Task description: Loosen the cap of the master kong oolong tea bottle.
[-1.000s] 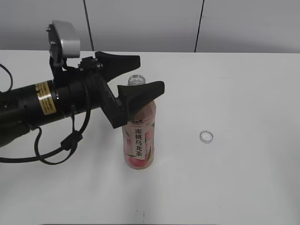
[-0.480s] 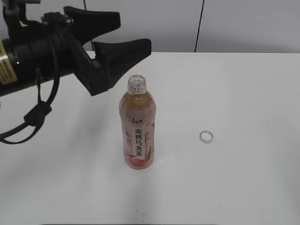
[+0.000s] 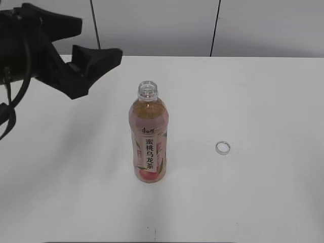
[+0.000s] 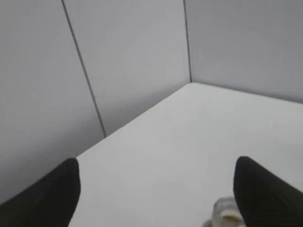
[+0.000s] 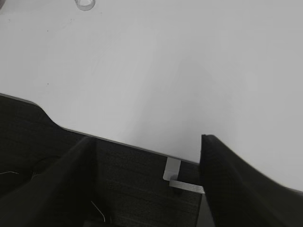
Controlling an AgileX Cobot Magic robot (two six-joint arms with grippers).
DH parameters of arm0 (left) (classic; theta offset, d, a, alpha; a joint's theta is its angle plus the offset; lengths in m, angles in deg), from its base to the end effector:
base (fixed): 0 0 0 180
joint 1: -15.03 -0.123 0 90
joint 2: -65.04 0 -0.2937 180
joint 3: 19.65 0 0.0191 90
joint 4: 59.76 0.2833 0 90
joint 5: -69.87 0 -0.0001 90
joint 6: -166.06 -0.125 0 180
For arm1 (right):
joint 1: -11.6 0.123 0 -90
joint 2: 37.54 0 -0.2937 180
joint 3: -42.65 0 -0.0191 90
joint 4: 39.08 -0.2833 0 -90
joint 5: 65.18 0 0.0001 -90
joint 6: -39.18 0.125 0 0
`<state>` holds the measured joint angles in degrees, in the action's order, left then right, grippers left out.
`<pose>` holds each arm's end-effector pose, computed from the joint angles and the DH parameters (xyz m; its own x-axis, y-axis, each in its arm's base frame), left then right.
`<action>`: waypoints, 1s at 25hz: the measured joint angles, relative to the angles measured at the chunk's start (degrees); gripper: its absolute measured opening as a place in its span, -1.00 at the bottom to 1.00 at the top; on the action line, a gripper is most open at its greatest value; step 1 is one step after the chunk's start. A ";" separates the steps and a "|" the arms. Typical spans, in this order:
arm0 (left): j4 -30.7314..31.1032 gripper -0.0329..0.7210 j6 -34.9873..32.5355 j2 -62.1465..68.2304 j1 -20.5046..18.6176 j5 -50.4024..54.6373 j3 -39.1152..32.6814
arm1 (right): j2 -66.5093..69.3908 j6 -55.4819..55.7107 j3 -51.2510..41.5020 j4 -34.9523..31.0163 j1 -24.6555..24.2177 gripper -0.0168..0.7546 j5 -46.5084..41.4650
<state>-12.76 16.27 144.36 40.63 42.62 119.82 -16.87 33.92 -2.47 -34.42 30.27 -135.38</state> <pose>0.2675 -0.1745 0.2656 0.0036 0.2408 -0.9706 0.7230 0.6699 0.1689 0.0622 0.0109 0.2707 -0.6438 -0.3429 -0.6840 -0.3480 0.9274 -0.1374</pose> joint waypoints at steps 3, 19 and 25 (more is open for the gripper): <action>-1.03 0.64 0.00 -1.03 0.00 10.10 0.00 | 0.00 0.00 0.00 0.00 0.00 0.37 0.00; -37.13 0.64 -3.22 -17.61 4.82 50.63 -0.05 | 0.00 0.00 -0.11 0.00 0.00 0.37 0.00; -43.86 0.62 -11.86 -33.86 7.44 67.64 -0.05 | 0.00 0.87 -0.41 -0.69 0.00 0.37 0.06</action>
<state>-56.62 4.41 110.50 48.07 110.26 119.77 -16.87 34.79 -2.88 -35.12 30.27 -135.33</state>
